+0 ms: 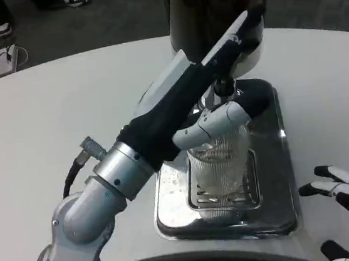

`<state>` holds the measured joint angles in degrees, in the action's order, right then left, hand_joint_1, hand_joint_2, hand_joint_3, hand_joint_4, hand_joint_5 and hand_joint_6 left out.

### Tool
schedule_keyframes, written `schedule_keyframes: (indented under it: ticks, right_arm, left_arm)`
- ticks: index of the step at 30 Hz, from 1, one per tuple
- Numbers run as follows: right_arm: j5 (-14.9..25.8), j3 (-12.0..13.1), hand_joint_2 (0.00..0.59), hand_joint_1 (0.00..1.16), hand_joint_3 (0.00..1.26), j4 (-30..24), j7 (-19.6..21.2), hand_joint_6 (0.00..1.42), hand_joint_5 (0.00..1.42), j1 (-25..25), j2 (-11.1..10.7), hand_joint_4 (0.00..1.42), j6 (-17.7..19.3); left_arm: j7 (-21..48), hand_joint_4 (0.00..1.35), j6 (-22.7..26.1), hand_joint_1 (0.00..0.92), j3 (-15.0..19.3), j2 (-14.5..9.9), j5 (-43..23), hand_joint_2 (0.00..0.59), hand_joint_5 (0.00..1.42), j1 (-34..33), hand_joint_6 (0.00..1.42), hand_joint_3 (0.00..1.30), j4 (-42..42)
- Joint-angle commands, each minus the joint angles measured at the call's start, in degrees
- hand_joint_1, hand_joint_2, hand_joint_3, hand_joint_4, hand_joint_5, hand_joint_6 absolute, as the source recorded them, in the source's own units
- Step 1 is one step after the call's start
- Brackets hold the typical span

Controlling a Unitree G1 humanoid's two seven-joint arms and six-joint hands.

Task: Grasp the cup under the faucet to collect the drink, then remove the cup.

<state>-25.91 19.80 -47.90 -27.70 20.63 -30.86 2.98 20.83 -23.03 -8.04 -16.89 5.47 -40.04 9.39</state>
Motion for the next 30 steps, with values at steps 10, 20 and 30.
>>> schedule_keyframes:
  ticks: [10,20,30]
  right_arm:
    - [0.94,0.75,0.511,0.49,0.19,-1.29,0.07,0.37,0.12,1.85,0.75,0.04,-0.31]
    - [1.76,0.83,0.511,0.49,0.19,-3.08,-0.38,0.37,0.12,2.68,1.93,0.05,-2.08]
    - [13.58,-0.34,0.367,0.5,0.0,0.19,-0.99,0.18,0.01,-0.48,4.85,0.0,-13.21]
  left_arm:
    - [0.6,0.0,4.58,0.0,-3.47,-1.74,7.15,0.094,0.05,3.99,0.04,0.0,-6.24]
    - [0.48,0.0,4.24,0.0,-5.6,-3.87,12.85,0.091,0.03,3.36,0.03,0.0,-8.22]
    - [0.89,0.0,4.29,0.0,-6.21,-5.61,14.43,0.091,0.03,3.13,0.03,0.0,-9.75]
